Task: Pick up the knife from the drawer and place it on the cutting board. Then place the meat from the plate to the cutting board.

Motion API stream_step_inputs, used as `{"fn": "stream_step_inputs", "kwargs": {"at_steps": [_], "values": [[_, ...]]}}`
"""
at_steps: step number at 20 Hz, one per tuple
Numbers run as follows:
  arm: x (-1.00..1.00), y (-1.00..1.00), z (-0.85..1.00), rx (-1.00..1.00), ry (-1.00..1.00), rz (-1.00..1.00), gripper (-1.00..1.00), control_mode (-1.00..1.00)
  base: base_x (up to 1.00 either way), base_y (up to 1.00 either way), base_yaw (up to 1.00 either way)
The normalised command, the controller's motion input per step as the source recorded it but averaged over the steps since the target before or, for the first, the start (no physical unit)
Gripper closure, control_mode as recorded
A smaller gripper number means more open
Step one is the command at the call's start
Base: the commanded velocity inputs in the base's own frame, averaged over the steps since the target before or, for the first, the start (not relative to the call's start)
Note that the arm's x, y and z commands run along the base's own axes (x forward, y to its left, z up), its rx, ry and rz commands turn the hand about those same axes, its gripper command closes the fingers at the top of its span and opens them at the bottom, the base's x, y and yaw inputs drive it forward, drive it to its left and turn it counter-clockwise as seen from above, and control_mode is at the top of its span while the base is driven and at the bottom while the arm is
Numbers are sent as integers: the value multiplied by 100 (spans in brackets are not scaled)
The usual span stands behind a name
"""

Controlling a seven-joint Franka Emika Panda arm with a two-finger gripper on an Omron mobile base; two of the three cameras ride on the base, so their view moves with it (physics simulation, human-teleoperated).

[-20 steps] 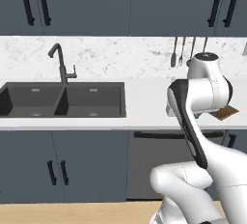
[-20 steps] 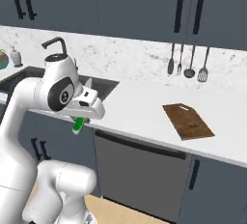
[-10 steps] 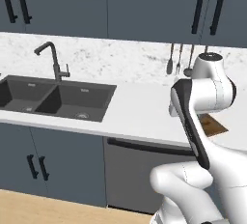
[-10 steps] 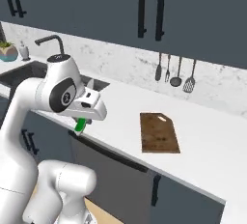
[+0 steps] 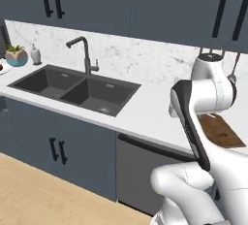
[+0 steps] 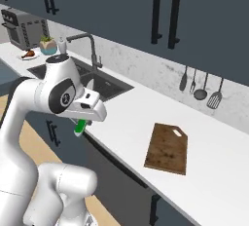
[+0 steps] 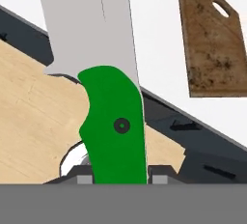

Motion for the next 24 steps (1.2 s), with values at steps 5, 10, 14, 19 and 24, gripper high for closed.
{"fn": "stream_step_inputs", "kwargs": {"at_steps": [5,10,14,19,24], "values": [[0,0,0,0,0,0,100,100,16,-52,31],[0,-11,-5,0,0,2,100,-100,0,-18,15],[1,-56,-38,0,6,0,100,-100,0,0,0],[2,-61,-67,-5,0,0,100,-100,0,0,0],[7,-66,-40,-2,6,0,100,-100,0,0,0]]}}
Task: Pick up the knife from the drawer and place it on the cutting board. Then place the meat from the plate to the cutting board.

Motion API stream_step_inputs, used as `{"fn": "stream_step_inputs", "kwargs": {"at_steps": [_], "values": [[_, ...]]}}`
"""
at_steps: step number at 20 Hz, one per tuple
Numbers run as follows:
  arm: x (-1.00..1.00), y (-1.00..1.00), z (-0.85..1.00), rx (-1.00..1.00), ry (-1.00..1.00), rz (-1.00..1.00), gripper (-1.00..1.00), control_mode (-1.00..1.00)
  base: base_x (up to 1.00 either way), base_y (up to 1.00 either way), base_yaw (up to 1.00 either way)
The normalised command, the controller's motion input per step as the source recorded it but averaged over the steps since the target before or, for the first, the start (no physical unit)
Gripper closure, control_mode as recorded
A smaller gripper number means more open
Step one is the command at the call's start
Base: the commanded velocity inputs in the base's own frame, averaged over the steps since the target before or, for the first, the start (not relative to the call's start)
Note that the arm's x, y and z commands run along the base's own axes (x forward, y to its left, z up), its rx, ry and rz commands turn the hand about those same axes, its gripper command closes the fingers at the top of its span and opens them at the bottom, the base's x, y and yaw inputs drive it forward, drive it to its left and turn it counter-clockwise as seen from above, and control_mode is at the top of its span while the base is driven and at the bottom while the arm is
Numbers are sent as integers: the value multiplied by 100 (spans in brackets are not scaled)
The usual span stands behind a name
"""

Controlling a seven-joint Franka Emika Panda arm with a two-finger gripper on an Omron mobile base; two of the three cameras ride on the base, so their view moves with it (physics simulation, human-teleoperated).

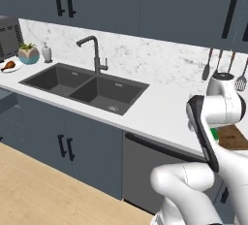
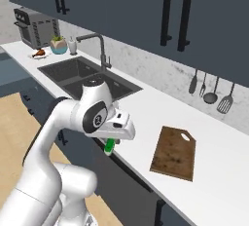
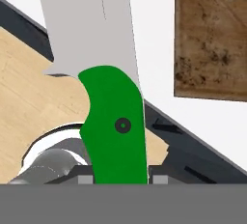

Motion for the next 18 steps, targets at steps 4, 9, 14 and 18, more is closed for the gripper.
{"fn": "stream_step_inputs", "kwargs": {"at_steps": [4,9,14,18], "values": [[8,-89,-43,0,3,0,100,-100,0,0,0],[30,-85,-35,0,8,0,100,-100,0,0,0],[42,-90,-21,0,9,0,100,-100,0,0,0],[49,-55,-3,0,7,0,100,-100,0,0,0]]}}
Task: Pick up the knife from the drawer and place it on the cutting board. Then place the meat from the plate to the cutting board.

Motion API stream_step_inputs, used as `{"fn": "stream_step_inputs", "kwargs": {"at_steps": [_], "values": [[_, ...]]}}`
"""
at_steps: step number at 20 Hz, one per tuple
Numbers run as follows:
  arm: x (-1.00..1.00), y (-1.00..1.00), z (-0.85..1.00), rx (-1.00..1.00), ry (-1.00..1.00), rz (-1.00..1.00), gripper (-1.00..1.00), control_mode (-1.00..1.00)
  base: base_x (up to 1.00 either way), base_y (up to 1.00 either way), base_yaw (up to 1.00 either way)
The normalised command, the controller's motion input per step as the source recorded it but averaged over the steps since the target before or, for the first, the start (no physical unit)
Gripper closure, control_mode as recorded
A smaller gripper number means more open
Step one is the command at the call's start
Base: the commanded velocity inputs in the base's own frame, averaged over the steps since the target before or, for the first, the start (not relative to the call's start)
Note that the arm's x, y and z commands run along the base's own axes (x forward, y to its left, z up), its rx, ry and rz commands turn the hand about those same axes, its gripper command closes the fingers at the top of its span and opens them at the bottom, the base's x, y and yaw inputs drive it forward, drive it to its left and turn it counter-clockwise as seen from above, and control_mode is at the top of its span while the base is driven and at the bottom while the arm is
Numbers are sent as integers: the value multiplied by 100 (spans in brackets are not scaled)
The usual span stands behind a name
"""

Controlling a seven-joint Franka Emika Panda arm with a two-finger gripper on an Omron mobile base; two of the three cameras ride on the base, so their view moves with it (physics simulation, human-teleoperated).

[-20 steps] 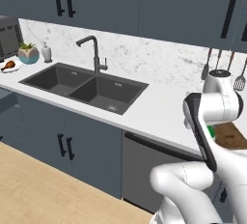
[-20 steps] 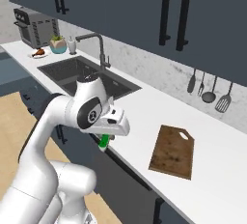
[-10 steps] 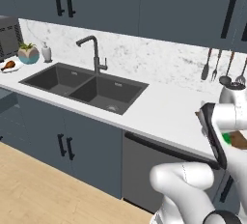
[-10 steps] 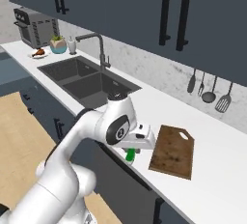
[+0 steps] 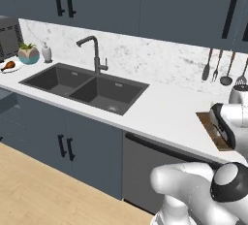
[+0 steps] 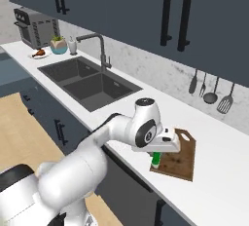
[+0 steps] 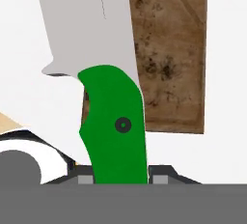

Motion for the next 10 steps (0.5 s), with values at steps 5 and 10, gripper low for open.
{"fn": "stream_step_inputs", "kwargs": {"at_steps": [5,10], "values": [[44,-36,0,1,6,0,100,-100,0,0,0],[15,-40,-24,0,3,0,100,-100,0,0,0]]}}
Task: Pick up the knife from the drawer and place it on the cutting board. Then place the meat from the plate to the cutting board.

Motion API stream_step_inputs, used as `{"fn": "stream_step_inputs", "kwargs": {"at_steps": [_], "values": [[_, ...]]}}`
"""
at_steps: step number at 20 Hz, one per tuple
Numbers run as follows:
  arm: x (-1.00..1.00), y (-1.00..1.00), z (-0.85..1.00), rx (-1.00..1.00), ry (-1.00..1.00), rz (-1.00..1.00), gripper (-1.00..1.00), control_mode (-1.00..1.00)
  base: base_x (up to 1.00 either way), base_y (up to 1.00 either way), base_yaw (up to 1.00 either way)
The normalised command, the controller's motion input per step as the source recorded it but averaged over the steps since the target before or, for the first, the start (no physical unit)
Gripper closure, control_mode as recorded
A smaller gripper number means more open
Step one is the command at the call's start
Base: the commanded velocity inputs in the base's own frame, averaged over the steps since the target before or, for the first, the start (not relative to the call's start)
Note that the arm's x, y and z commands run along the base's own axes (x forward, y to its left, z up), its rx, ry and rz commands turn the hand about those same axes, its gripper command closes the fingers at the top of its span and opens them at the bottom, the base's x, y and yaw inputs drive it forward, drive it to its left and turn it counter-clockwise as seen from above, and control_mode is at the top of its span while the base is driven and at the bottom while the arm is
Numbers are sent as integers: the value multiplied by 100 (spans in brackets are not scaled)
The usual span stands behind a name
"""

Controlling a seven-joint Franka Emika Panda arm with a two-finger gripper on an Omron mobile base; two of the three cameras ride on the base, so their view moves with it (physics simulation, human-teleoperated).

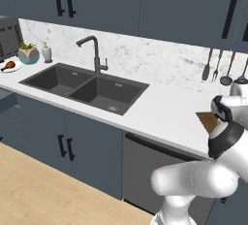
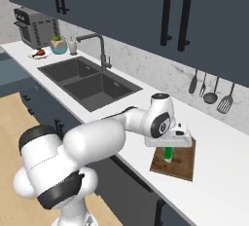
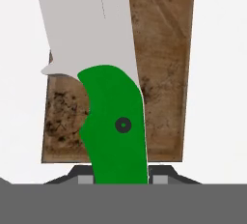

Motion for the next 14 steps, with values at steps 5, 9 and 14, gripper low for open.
{"fn": "stream_step_inputs", "kwargs": {"at_steps": [5,9,14], "values": [[5,-22,-41,0,1,0,100,-100,0,0,0],[12,-26,-31,0,0,0,100,-100,0,0,0],[4,-20,-31,0,0,0,100,-100,0,0,0]]}}
